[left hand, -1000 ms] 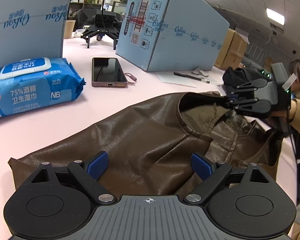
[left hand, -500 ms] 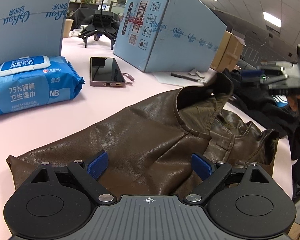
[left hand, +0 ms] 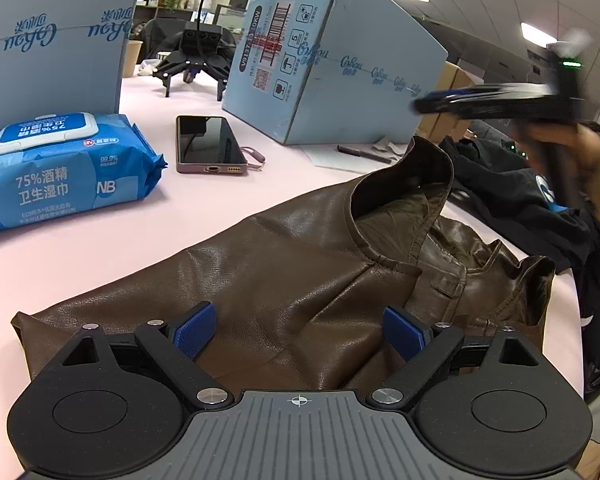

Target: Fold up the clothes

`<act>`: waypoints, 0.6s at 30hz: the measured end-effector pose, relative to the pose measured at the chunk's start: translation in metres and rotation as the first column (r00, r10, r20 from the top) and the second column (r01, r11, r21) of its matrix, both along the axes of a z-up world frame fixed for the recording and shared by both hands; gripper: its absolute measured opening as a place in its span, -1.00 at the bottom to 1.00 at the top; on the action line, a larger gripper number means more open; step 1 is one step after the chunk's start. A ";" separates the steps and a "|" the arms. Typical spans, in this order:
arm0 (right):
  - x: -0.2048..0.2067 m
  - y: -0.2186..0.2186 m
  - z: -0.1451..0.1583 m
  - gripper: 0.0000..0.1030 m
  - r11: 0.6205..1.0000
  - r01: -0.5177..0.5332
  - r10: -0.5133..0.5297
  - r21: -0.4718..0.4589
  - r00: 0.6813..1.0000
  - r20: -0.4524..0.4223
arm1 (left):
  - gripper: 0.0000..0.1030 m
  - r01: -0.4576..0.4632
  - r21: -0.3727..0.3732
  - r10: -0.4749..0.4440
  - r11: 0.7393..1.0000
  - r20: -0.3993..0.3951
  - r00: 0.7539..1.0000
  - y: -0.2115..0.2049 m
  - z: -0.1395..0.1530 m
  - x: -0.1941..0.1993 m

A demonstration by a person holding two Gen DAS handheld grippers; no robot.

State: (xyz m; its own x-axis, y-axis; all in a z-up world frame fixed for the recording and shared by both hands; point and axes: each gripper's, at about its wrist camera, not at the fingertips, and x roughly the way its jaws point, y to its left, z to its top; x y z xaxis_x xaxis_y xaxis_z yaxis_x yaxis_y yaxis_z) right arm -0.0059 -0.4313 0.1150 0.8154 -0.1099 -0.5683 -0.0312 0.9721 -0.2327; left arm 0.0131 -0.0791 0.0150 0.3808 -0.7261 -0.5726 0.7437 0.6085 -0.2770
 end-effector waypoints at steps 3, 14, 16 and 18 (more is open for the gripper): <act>0.011 -0.010 -0.023 0.01 1.000 0.006 -0.006 0.003 0.991 -0.136 | 0.80 0.004 -0.021 -0.004 1.000 -0.015 1.000 0.004 0.000 0.003; -0.031 -0.013 -0.086 0.24 0.997 -0.078 0.075 -0.009 0.982 -0.174 | 0.80 -0.025 -0.099 0.015 0.995 -0.092 0.996 0.010 0.015 0.001; -0.035 -0.016 -0.087 0.25 0.996 -0.093 0.093 0.002 0.984 -0.152 | 0.80 0.003 -0.138 -0.013 0.990 -0.070 0.997 0.006 0.036 -0.010; -0.035 -0.023 -0.088 0.26 0.994 -0.102 0.105 0.029 0.984 -0.145 | 0.80 0.031 -0.113 -0.033 0.993 -0.019 0.999 -0.009 0.058 -0.020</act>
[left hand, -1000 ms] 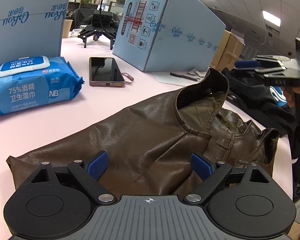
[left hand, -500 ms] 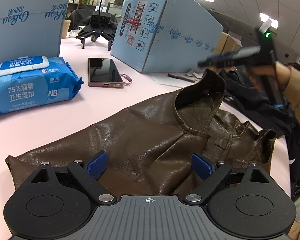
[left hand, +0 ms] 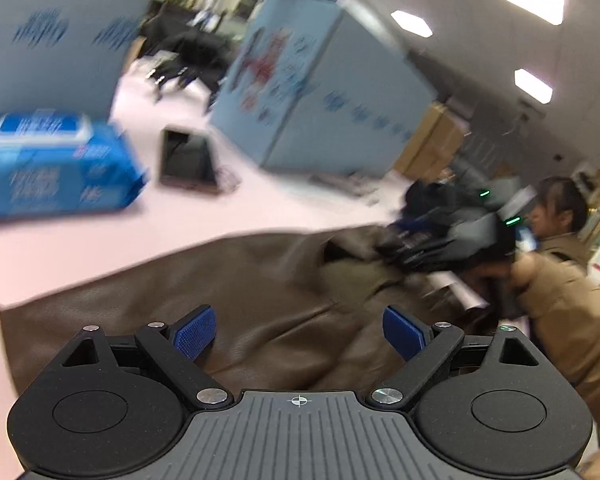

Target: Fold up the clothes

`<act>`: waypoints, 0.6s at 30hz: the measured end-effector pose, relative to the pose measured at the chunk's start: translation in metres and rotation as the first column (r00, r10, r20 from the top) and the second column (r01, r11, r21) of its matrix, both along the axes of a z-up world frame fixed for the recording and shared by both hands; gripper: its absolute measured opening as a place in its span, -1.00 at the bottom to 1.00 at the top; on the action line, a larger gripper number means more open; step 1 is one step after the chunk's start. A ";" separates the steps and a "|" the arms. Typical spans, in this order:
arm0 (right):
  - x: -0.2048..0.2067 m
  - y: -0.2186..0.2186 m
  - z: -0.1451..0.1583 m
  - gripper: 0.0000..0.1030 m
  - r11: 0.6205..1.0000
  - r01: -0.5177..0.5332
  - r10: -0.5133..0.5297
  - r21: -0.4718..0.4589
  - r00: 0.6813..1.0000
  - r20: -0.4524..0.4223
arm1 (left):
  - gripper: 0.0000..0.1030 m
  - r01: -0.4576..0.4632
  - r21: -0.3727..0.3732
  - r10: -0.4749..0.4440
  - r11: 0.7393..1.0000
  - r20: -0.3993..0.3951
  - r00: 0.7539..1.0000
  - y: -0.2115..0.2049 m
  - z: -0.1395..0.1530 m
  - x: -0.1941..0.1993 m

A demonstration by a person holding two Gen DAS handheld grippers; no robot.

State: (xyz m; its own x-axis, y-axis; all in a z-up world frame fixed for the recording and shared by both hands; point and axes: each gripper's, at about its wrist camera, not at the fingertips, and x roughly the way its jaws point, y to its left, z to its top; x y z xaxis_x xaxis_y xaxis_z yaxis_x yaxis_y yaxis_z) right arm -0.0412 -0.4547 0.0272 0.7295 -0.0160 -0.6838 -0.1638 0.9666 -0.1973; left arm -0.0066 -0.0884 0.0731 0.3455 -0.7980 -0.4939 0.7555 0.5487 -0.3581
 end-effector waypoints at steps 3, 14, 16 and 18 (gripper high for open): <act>-0.002 -0.009 -0.002 0.31 0.999 -0.008 0.008 0.040 1.000 0.011 | 0.81 0.002 0.038 -0.004 0.999 0.044 0.999 -0.033 0.022 0.001; -0.006 -0.032 -0.012 0.43 0.985 -0.035 0.027 0.166 0.998 0.049 | 0.85 0.057 0.117 -0.022 0.992 -0.287 0.958 -0.242 0.007 0.087; -0.006 -0.033 -0.013 0.44 0.983 -0.040 0.031 0.177 0.998 0.057 | 0.85 0.039 0.099 0.000 0.994 -0.367 0.930 -0.254 -0.008 0.099; -0.006 -0.034 -0.014 0.44 0.982 -0.043 0.033 0.185 0.998 0.061 | 0.84 0.022 0.078 0.016 0.997 -0.452 0.892 -0.266 -0.024 0.110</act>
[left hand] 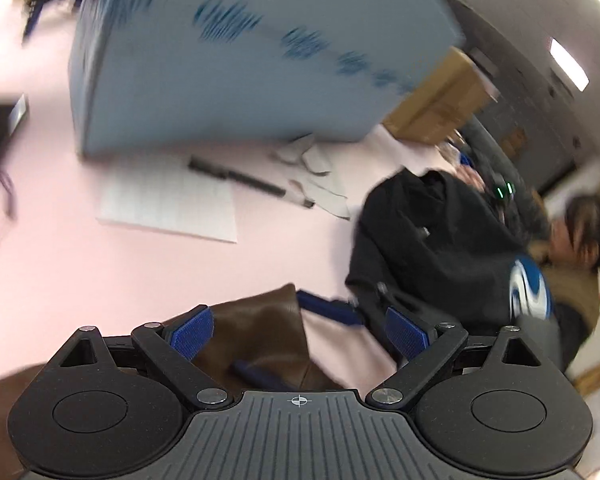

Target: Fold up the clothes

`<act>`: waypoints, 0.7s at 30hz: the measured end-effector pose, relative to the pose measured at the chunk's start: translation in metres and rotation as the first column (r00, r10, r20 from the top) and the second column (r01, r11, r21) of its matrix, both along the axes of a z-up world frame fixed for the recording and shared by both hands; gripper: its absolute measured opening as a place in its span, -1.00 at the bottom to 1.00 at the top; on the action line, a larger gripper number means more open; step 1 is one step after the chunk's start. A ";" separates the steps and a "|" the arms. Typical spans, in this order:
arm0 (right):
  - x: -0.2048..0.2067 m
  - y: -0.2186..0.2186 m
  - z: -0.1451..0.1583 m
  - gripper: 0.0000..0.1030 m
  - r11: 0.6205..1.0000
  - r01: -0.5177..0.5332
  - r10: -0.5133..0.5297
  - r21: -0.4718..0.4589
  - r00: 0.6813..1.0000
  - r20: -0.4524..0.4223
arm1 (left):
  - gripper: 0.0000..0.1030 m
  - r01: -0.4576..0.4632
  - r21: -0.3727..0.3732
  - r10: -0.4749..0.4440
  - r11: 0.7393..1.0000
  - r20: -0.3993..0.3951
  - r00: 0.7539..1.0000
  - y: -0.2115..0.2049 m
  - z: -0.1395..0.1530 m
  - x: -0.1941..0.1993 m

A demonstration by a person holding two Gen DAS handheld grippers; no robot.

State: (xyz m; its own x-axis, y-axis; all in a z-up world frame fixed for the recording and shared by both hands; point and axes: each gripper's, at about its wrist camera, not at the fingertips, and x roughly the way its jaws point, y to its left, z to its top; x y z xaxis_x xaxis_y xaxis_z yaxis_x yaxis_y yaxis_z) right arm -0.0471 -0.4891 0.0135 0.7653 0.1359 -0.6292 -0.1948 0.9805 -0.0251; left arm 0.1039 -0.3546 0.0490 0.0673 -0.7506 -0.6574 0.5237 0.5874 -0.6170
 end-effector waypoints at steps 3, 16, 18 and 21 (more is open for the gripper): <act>0.000 -0.001 0.001 0.45 1.000 -0.009 0.009 0.004 1.000 0.006 | 0.84 0.027 0.014 -0.026 1.000 -0.035 0.999 -0.013 -0.010 0.001; -0.029 -0.005 0.013 0.47 0.999 -0.023 0.027 -0.045 0.996 0.083 | 0.85 0.061 0.098 -0.062 0.993 0.001 0.998 -0.031 -0.018 -0.006; -0.040 -0.009 0.017 0.47 0.998 -0.021 0.027 -0.055 0.995 0.099 | 0.86 0.066 0.098 -0.067 0.993 0.008 0.998 -0.031 -0.019 -0.006; -0.069 -0.024 0.026 0.49 0.999 0.019 -0.012 -0.051 0.991 0.134 | 0.87 0.063 0.092 -0.064 0.994 0.009 0.998 -0.030 -0.021 -0.004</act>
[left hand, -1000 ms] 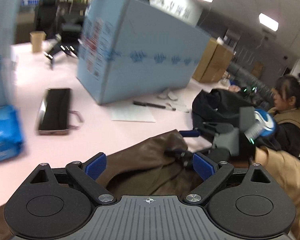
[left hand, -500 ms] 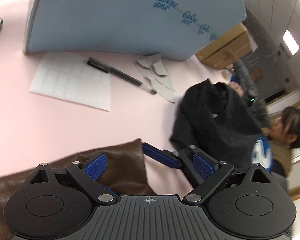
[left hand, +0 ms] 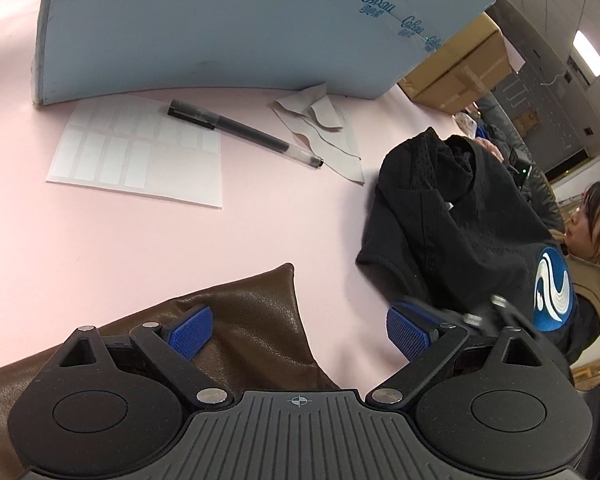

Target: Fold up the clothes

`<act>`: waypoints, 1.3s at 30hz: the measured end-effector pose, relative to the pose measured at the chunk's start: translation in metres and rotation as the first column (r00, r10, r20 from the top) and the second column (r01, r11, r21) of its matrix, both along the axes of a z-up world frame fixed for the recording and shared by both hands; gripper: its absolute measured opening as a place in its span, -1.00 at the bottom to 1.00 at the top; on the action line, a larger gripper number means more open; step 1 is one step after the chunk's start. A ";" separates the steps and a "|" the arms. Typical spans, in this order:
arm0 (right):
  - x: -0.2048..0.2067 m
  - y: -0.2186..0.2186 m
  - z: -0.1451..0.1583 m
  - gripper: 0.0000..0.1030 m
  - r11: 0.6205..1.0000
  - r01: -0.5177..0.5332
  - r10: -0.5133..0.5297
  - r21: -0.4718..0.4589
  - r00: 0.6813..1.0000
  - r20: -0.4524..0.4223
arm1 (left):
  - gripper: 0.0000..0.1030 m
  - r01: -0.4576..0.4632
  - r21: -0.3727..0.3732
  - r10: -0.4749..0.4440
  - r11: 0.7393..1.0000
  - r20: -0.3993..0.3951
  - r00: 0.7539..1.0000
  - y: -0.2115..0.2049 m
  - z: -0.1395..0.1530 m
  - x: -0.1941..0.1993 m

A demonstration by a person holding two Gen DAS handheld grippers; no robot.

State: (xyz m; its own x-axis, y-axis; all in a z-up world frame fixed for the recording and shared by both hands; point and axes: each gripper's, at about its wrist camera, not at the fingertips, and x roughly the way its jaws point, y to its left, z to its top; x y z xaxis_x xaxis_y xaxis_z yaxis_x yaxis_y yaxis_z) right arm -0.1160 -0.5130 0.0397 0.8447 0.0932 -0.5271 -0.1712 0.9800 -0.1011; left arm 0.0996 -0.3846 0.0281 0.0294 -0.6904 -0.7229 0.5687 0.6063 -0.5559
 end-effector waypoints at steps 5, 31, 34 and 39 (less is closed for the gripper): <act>-0.077 -0.059 0.000 0.47 0.971 0.071 -0.073 0.228 0.997 0.002 | 0.88 0.016 0.000 -0.016 1.000 0.026 1.000 0.000 0.000 -0.003; -0.084 -0.059 -0.035 -0.73 0.832 -0.047 0.106 0.553 0.992 -0.074 | 0.99 0.031 0.001 -0.031 1.000 0.057 0.998 -0.003 -0.001 -0.009; -0.079 -0.056 -0.034 -0.60 0.859 0.023 0.058 0.512 0.988 -0.142 | 1.00 0.042 0.002 -0.042 0.999 0.069 0.997 -0.004 -0.001 -0.010; -0.079 -0.024 -0.027 -0.05 0.960 0.057 -0.018 0.274 0.990 -0.143 | 1.00 0.058 0.010 -0.059 0.998 0.096 0.994 -0.006 -0.001 -0.014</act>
State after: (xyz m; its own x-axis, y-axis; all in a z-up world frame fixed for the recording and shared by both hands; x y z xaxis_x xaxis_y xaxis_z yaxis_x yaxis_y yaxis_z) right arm -0.1952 -0.5373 0.0132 0.7713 0.2217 -0.5967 -0.1269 0.9721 0.1971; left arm 0.0858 -0.3908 0.0271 0.0593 -0.6874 -0.7239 0.6539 0.5747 -0.4921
